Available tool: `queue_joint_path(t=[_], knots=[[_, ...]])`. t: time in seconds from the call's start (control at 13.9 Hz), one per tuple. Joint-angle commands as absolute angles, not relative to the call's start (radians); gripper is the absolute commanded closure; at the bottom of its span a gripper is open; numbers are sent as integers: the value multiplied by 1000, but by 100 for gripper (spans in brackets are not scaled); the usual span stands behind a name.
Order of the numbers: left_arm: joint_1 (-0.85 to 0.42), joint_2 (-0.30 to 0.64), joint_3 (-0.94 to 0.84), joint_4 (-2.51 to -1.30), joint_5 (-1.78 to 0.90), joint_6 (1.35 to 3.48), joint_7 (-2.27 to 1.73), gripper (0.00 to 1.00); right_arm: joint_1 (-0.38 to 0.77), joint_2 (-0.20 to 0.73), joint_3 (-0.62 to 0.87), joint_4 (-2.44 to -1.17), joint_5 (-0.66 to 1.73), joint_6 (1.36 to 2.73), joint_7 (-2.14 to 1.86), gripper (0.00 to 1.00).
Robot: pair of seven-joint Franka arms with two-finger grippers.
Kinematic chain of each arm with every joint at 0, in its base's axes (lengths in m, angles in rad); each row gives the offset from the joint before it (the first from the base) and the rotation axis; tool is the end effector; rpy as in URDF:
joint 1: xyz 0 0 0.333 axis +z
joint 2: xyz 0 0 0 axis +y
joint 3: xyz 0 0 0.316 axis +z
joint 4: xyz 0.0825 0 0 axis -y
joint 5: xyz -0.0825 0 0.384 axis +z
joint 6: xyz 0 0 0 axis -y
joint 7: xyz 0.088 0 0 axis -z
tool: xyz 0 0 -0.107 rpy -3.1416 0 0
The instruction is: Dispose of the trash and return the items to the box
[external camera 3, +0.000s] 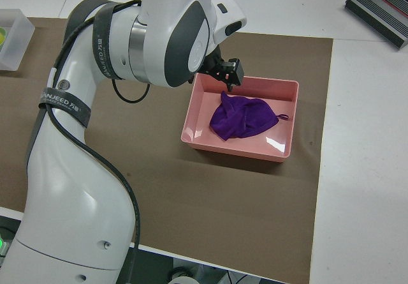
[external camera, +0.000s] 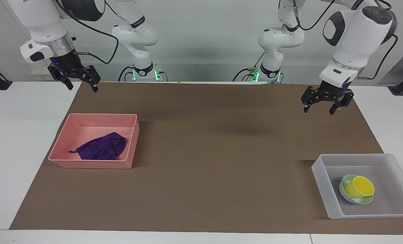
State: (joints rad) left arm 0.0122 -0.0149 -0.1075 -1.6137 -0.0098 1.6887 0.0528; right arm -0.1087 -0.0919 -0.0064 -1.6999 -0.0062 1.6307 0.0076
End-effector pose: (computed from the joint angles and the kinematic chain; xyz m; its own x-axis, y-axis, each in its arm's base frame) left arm 0.5585 -0.0548 0.6232 0.9852 -0.1462 0.0900 -0.1471 -0.9891 0.0035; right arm 0.5268 -0.0617 0.6184 0.9923 -0.1220 0.0227 -0.1221 -0.9925 0.0054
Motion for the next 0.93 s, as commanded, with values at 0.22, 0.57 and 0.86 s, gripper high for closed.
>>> queue_joint_path(t=[0.22,0.57,0.86], knots=[[15,20,-101,-1549,9,1628,41,0,-112,-114,-2,-1718,-5,1615,28,0],[43,2,-97,-1562,3,1592,29,0,-110,-114,-2,-1718,-5,1615,28,0],[44,0,-97,-1565,3,1582,28,0,-112,-114,-2,-1718,-5,1615,28,0]])
